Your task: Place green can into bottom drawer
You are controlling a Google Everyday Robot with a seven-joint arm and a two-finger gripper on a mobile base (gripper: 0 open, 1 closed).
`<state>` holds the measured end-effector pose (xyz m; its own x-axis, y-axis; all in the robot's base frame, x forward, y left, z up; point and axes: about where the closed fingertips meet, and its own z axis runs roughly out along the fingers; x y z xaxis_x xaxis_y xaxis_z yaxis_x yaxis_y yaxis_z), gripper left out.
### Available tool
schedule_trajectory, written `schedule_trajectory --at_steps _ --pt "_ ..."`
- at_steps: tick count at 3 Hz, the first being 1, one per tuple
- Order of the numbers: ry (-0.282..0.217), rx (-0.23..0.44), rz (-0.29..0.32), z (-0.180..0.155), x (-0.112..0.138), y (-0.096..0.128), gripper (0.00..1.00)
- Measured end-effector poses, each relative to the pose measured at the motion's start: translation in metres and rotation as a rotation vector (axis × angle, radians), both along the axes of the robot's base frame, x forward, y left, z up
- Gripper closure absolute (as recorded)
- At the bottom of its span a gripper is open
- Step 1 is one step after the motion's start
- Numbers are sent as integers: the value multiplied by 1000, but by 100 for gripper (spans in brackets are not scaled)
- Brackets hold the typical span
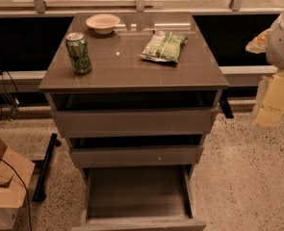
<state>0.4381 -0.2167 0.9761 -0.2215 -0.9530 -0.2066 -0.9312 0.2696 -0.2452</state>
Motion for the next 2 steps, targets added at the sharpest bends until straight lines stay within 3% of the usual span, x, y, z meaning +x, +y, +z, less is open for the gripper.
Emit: schedule_trajectory --at_steps 1,2 --pt "0 1 0 0 0 0 0" --pt "-41 86 15 9 27 29 0"
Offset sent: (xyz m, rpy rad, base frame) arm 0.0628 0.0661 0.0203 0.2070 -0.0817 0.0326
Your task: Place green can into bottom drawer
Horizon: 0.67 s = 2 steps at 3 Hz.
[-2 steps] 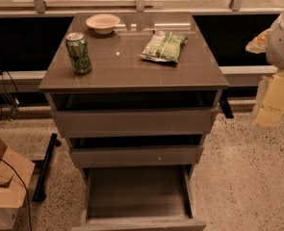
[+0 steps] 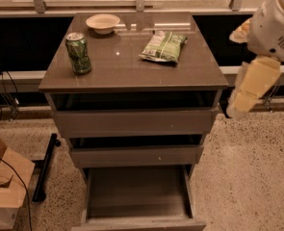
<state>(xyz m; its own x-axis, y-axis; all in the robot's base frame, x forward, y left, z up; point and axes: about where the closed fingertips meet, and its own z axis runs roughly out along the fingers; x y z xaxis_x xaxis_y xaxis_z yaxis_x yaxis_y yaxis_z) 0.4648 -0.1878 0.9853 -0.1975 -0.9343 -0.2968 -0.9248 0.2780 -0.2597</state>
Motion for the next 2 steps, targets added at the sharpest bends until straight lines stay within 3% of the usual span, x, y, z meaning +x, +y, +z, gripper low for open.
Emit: schedule_trajectory --at_steps 2 --pt "-82 230 30 39 74 116 0"
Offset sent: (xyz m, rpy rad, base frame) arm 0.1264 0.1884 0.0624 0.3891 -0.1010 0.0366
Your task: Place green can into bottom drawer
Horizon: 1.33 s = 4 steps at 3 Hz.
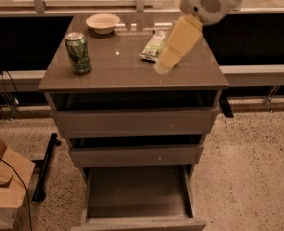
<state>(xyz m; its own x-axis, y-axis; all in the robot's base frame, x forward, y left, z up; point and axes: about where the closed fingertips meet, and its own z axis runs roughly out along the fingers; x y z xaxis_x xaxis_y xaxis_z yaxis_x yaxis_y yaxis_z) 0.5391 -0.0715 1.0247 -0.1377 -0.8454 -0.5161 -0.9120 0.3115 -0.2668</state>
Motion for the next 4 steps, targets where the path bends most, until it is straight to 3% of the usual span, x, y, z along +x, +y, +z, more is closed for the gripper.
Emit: schedule_trajectory --at_steps 1,2,3,4 --pt "-11 97 71 13 37 52 0" --pt "-11 97 71 13 37 52 0" --pt "3 129 56 -8 46 74 0" --pt "33 227 29 -45 68 111 0"
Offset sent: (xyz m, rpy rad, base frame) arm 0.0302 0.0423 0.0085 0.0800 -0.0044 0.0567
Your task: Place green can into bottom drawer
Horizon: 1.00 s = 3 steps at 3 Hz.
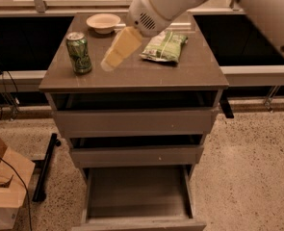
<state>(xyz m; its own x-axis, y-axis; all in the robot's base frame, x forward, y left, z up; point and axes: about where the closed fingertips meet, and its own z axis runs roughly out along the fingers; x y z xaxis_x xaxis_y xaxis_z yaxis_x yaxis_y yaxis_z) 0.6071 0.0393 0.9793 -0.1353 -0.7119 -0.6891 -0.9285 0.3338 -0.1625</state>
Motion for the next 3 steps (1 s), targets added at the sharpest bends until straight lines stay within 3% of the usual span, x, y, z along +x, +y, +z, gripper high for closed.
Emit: schedule_trajectory --at_steps 1,3 --pt "28 108 25 -34 24 36 0" --pt "55 305 166 -77 77 100 0"
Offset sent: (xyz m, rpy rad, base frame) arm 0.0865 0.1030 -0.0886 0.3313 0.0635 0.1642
